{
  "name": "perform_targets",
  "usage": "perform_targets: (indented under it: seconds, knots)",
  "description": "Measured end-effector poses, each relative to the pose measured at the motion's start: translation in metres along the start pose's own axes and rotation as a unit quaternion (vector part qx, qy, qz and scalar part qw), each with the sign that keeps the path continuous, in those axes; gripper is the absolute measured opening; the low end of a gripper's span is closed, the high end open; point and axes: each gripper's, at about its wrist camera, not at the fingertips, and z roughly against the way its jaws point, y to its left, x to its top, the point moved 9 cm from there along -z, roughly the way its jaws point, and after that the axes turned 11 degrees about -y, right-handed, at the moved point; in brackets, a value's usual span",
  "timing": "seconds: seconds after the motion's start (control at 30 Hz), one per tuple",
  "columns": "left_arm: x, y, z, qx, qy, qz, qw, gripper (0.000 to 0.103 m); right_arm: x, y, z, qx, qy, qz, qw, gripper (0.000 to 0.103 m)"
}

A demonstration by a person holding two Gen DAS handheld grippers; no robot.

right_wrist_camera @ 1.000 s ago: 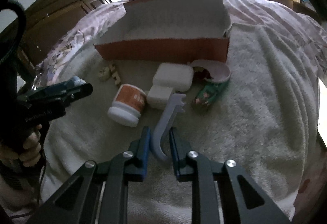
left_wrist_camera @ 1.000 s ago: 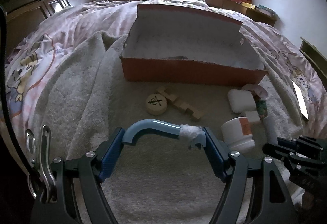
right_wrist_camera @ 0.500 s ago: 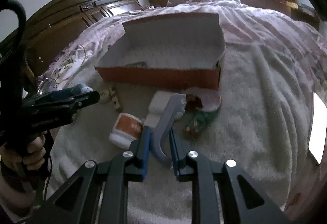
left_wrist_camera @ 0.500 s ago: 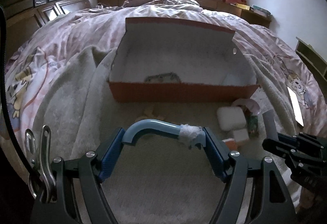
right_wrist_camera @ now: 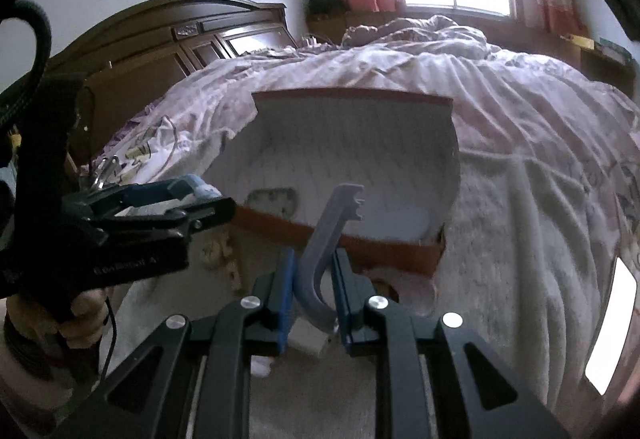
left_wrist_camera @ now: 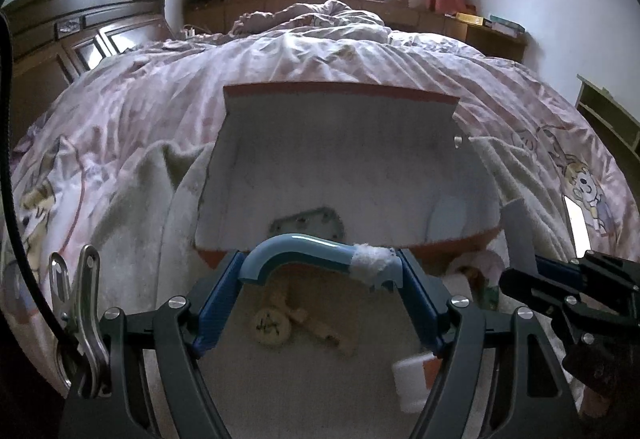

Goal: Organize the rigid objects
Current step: 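Carry both hooks over the box and lower them inside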

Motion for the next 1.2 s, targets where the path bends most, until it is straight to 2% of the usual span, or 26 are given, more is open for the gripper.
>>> perform_targets:
  seconds: [0.6,1.03,1.2]
  knots:
    - [0.024,0.0,-0.058,0.006,0.015,-0.012,0.9998,0.077,0.024,-0.021,-0.05,0.002,0.006,-0.005,1.0,0.019]
    - [0.015,0.009,-0.103,0.009,0.049,0.001,0.9987,0.077,0.024,-0.039,-0.09,-0.009,0.022,-0.006,1.0,0.019]
    - [0.015,0.011,-0.112,0.012,0.051,0.0,0.9986,0.077,0.023,-0.044,-0.098,-0.015,0.027,-0.008,0.999,0.019]
